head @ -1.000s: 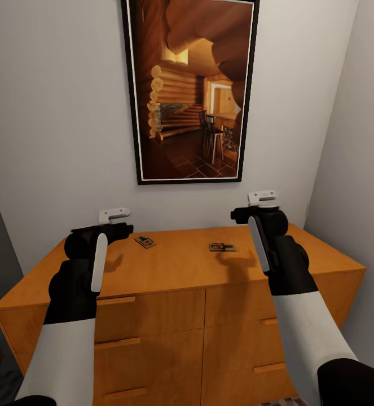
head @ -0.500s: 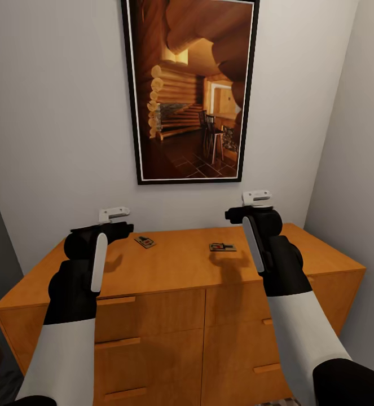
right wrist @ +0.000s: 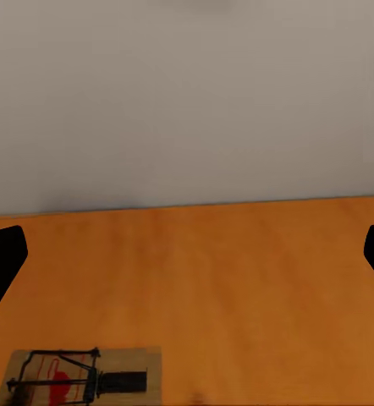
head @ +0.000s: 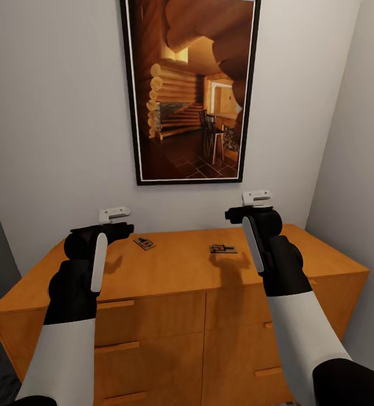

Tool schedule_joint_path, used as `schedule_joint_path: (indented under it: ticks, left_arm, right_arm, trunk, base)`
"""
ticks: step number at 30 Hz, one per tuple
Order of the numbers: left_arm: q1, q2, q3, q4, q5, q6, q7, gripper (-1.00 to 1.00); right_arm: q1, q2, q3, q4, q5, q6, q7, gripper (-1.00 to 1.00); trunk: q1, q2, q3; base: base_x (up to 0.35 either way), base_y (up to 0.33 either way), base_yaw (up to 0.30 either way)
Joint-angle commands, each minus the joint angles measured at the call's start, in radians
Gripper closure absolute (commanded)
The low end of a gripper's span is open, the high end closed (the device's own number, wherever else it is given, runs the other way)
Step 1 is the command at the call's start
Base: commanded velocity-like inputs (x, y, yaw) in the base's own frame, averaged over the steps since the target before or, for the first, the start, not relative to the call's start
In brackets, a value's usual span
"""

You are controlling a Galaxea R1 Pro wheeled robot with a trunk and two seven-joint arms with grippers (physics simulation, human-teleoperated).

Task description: Take the four mousetraps from the cabinet in the bathroom and place them on the bathroom floor. Make sure all four end up on the same floor surface, and ensure that at least two of them are either under or directly next to the same bathroom sink.

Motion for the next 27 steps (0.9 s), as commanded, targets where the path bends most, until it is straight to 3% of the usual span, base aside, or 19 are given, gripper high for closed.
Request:
schedule_joint_path:
  ticks: [1,16,27]
  left_arm:
    - [-0.001,-0.001,0.001,0.000,-0.003,0.004,-0.001,-1.00]
    - [-0.001,0.001,0.000,0.002,-0.002,0.004,-0.001,-1.00]
    - [-0.001,-0.002,-0.002,0.005,0.003,0.004,-0.001,-1.00]
  right_arm:
    - [-0.001,0.000,0.001,-0.001,0.005,0.005,0.001,-1.00]
    - [-0.001,-0.009,-0.001,0.000,0.001,0.005,0.006,-1.00]
    - [-0.001,-0.026,0.000,0.000,-0.013,0.005,0.013,-1.00]
  trunk:
    - [0.000,-0.001,-0.001]
    - [0.000,-0.001,-0.001]
    - [0.000,-0.001,-0.001]
  base:
    - [0.195,0.000,0.000]
    - [0.284,0.000,0.000]
    - [0.066,0.000,0.000]
